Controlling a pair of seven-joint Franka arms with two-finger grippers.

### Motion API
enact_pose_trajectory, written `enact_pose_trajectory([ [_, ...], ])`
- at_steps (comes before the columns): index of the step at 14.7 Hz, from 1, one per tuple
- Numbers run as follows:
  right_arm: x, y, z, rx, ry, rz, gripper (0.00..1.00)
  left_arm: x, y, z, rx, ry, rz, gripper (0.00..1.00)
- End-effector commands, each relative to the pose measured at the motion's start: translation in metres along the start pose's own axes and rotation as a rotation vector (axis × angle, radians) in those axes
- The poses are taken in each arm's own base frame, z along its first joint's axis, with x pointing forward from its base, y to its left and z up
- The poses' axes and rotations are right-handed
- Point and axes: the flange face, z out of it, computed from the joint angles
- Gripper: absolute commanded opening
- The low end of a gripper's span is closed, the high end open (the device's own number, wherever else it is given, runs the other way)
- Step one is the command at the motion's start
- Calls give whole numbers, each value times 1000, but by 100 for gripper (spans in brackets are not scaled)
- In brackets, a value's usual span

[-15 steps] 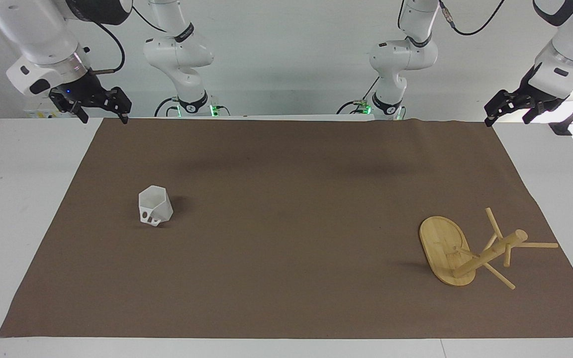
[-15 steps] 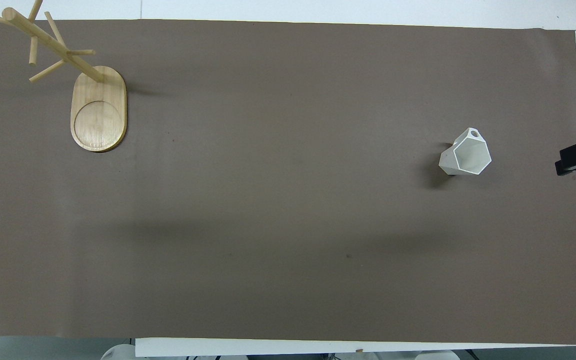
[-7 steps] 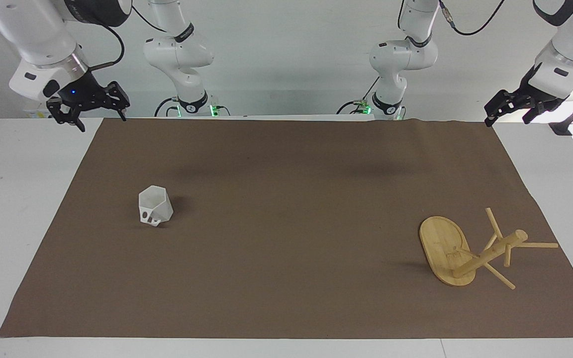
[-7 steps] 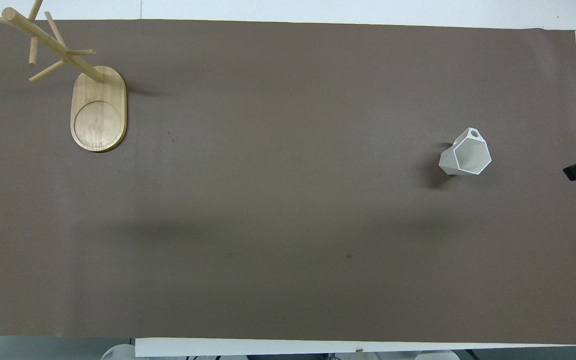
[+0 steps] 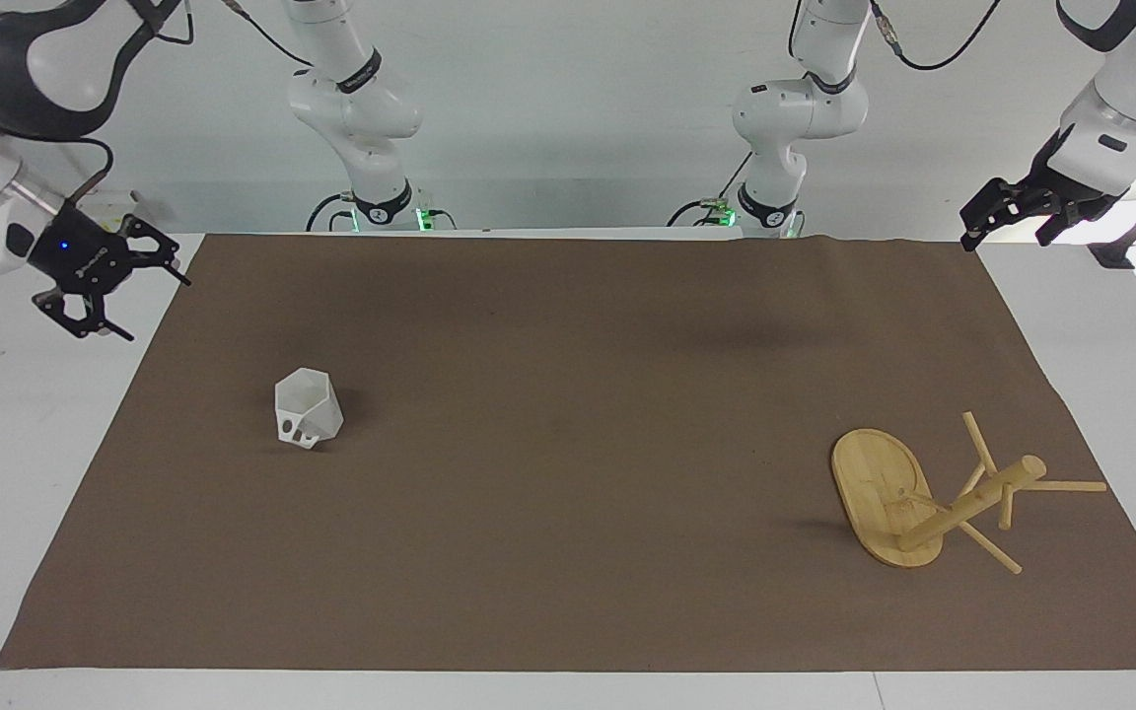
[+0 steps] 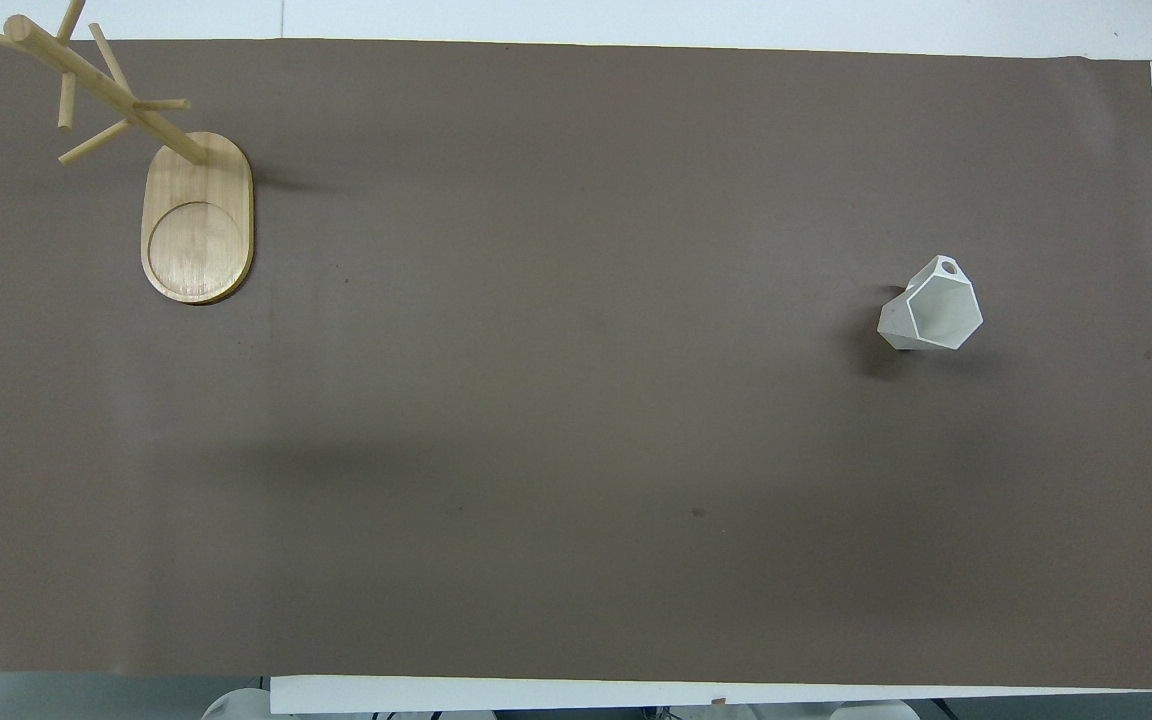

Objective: Hang cup on rack
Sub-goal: 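Reach the right gripper to the white cup and grasp it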

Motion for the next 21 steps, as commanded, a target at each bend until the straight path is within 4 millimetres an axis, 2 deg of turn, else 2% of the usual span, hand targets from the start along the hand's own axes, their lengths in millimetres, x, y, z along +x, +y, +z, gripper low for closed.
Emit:
enact_pose_trajectory([
  [1, -30, 31, 41, 65, 186, -122, 100, -8, -2, 0, 21, 9, 2, 100],
  [4, -70, 59, 108, 179, 507, -205, 100, -8, -2, 0, 21, 9, 2, 100],
  [6, -78, 60, 134, 177, 647, -314, 100, -8, -2, 1, 21, 7, 2, 100],
  [8, -92, 48, 174, 167, 777, -375, 100, -8, -2, 0, 21, 9, 2, 100],
  [11, -114, 50, 215, 173, 861, -374, 100, -8, -2, 0, 21, 9, 2, 100],
  [13, -129, 55, 255, 187, 918, -366, 100, -8, -2, 1, 21, 7, 2, 100],
  [14, -131, 57, 267, 175, 943, -381, 100, -8, -2, 0, 21, 9, 2, 100],
  [21, -114, 49, 281, 160, 969, -484, 100, -8, -2, 1, 21, 7, 2, 100],
])
